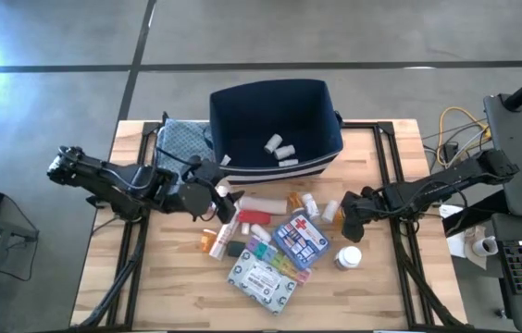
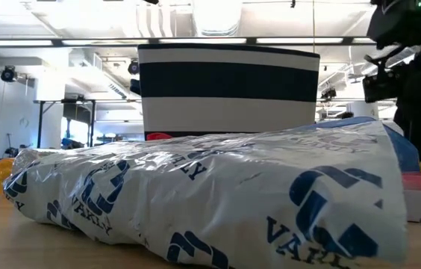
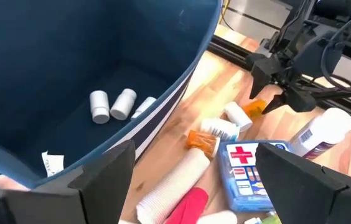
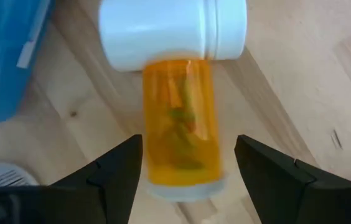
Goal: Pick & place medical supplies in basket/bin
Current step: Put the orange pill bottle into the blue bin
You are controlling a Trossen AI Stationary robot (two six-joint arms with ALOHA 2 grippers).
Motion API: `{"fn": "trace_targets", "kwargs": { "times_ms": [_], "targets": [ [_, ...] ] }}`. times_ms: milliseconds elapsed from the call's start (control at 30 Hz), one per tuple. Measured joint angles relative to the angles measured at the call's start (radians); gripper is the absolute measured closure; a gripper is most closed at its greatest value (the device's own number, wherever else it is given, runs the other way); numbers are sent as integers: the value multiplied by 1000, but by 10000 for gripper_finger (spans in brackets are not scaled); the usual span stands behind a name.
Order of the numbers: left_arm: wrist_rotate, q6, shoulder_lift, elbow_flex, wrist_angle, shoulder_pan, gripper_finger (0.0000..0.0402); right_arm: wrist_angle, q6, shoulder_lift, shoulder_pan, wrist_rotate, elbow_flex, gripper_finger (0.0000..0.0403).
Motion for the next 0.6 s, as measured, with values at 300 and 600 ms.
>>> {"fn": "trace_targets", "kwargs": {
  "times_ms": [300,600],
  "targets": [
    [1,6,0,-9,0,2,91,145,-87,0,0,44,-88,158],
    [1,8,0,-28,0,2,91,153,41,-3,0,56,-128,210]
  ]
}}
